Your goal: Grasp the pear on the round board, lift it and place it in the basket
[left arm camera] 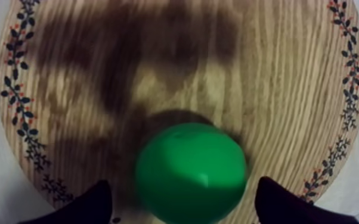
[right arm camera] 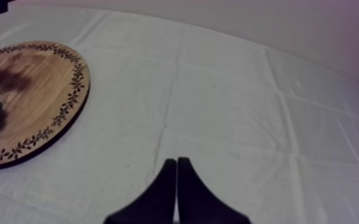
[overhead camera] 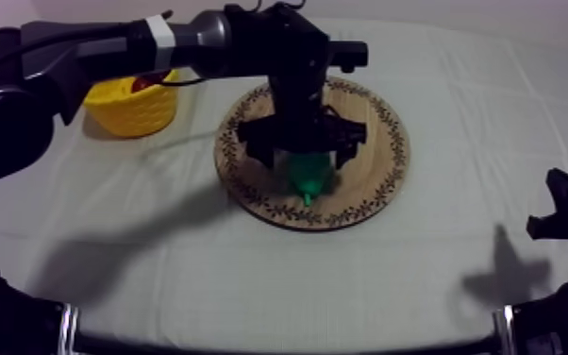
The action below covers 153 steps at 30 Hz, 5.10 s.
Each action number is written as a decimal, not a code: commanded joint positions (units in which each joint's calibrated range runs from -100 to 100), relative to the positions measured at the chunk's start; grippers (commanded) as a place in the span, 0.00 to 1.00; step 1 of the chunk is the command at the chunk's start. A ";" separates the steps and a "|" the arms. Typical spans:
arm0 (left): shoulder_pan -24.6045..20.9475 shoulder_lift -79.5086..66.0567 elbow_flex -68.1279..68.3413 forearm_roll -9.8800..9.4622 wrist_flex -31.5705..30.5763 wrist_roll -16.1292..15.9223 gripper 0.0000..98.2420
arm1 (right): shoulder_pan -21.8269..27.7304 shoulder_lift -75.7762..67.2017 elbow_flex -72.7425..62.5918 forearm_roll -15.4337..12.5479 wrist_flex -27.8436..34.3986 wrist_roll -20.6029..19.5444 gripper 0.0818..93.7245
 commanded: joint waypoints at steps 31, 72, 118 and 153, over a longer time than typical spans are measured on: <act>-0.98 9.90 -12.43 2.74 11.31 -2.49 0.72 | 0.00 0.01 0.05 0.01 0.01 0.00 0.00; -15.62 -40.99 20.31 -9.28 -0.88 -12.51 0.51 | 0.00 0.01 0.05 0.01 0.01 0.00 0.00; -29.25 -22.58 21.39 -16.29 -29.25 -11.14 0.90 | 0.00 0.01 0.05 0.01 0.01 0.03 0.00; -33.97 -62.55 44.14 -15.23 -51.49 -9.11 0.10 | 0.00 0.01 0.05 0.01 0.01 0.00 0.00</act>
